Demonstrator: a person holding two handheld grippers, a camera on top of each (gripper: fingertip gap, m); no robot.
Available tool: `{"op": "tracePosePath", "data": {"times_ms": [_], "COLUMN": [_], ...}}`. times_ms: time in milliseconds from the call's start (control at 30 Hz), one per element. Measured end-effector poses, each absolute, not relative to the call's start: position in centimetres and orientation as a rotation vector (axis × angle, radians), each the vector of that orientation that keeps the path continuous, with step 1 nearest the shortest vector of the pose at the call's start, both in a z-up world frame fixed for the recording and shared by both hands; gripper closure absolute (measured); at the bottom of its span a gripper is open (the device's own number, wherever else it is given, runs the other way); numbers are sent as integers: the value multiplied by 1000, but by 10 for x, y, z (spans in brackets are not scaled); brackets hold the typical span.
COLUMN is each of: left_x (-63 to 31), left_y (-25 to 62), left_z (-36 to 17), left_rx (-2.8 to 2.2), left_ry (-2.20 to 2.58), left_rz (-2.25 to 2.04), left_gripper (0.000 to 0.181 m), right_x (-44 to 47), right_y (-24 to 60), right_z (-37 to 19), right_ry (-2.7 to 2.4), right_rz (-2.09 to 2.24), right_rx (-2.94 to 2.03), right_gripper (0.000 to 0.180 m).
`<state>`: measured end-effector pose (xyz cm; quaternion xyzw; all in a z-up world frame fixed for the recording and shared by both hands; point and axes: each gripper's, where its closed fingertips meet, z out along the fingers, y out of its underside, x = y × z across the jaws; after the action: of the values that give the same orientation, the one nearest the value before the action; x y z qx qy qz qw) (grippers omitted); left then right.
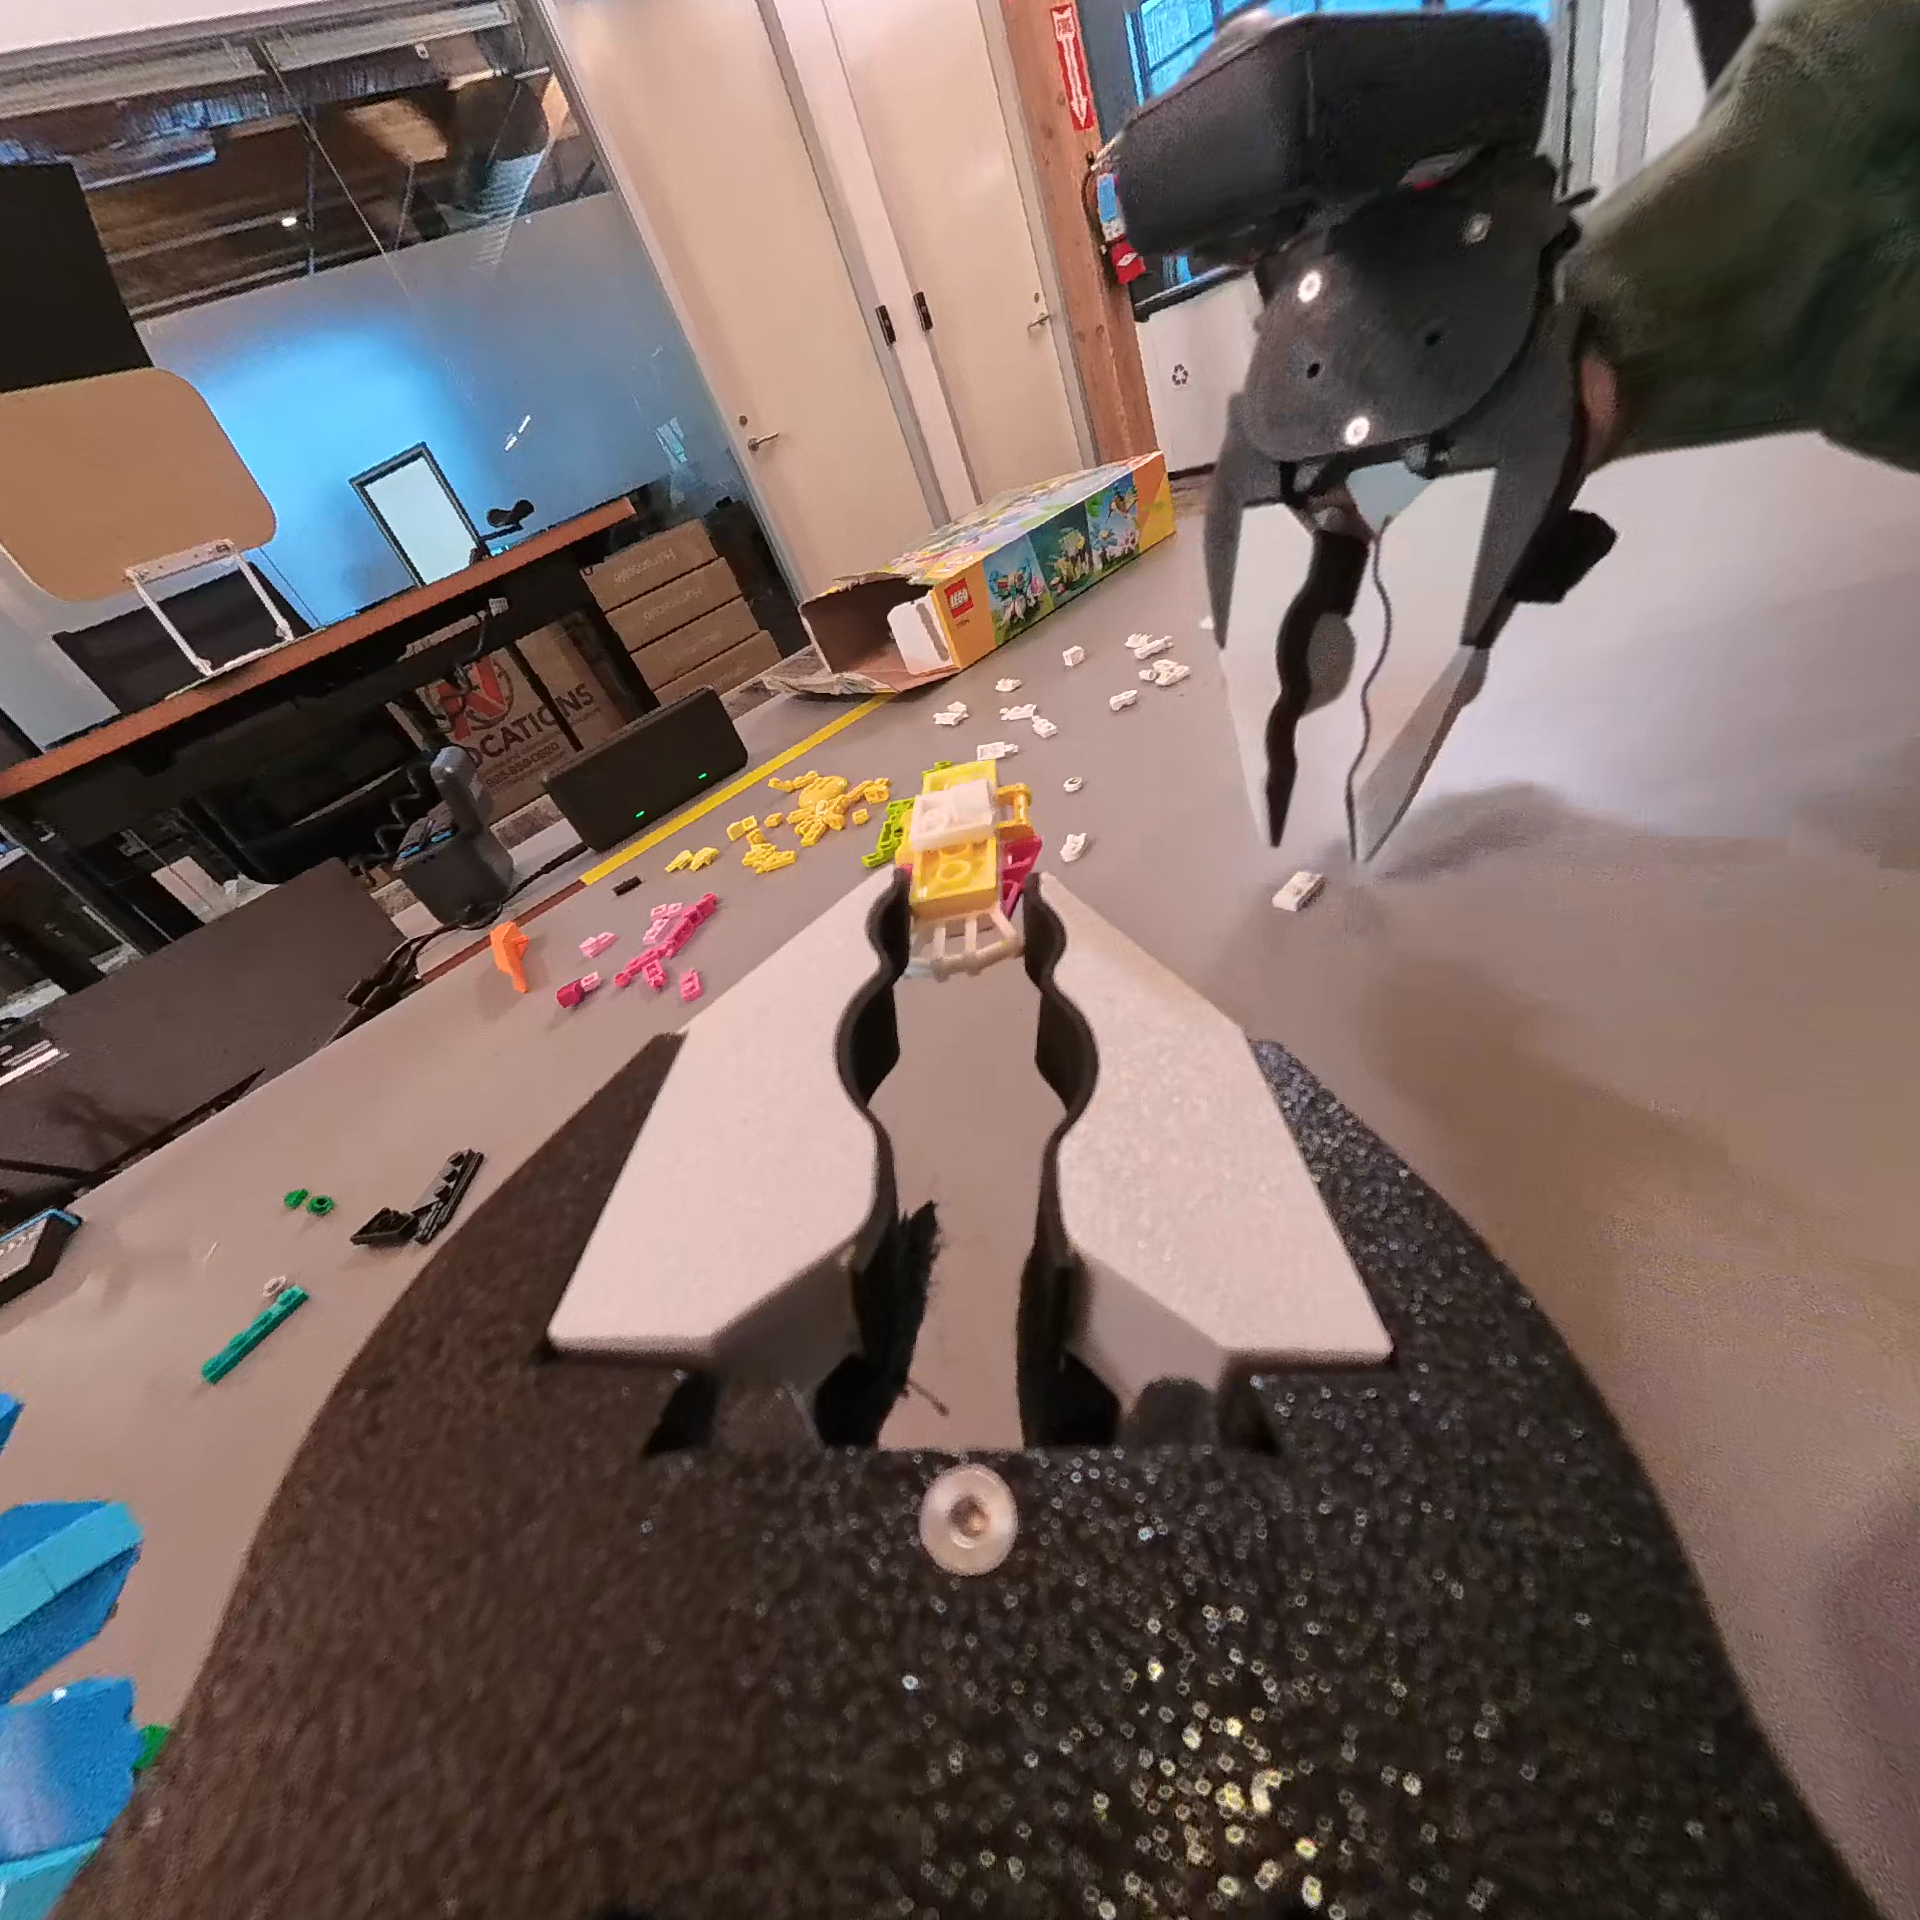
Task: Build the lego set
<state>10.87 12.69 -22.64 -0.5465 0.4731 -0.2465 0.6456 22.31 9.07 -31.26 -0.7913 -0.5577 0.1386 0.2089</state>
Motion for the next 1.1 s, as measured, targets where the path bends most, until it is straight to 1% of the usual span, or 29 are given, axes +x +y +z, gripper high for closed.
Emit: {"op": "tracePosePath", "data": {"times_ms": [167,267,333,367,400,467,533,633,733,833,1100], "left_x": [109,109,110,110,110,110,109,111,113,113,117], "left_y": [126,126,126,126,125,126,126,124,122,123,119], "left_z": [-227,-227,-228,-228,-228,-228,-228,-231,-234,-236,-244], "left_rx": [-1244,-1245,-1245,-1244,-1245,-1246,-1249,-1262,-1289,-1320,-1369], "left_ry": [1081,1082,1085,1086,1087,1087,1086,1101,1114,1109,1142], "left_rz": [-562,-564,-563,-561,-560,-558,-559,-582,-627,-656,-709], "left_gripper": [161,161,161,161,161,162,162,162,162,162,162], "right_x": [217,214,214,214,215,220,225,211,181,167,140], "right_y": [91,92,94,94,94,99,110,127,136,139,142], "right_z": [-313,-317,-319,-319,-319,-314,-303,-270,-236,-231,-224], "right_ry": [-1318,-1305,-1310,-1323,-1353,-1475,-1665,-1875,-1974,-2076,-2190], "right_rz": [611,592,557,542,510,319,-14,-476,-813,-991,-1274], "right_rx": [-2234,-2225,-2222,-2226,-2226,-2174,-2026,-1648,-1209,-979,-450], "right_gripper": [160,163,167,173,173,173,174,174,174,174,174]}}
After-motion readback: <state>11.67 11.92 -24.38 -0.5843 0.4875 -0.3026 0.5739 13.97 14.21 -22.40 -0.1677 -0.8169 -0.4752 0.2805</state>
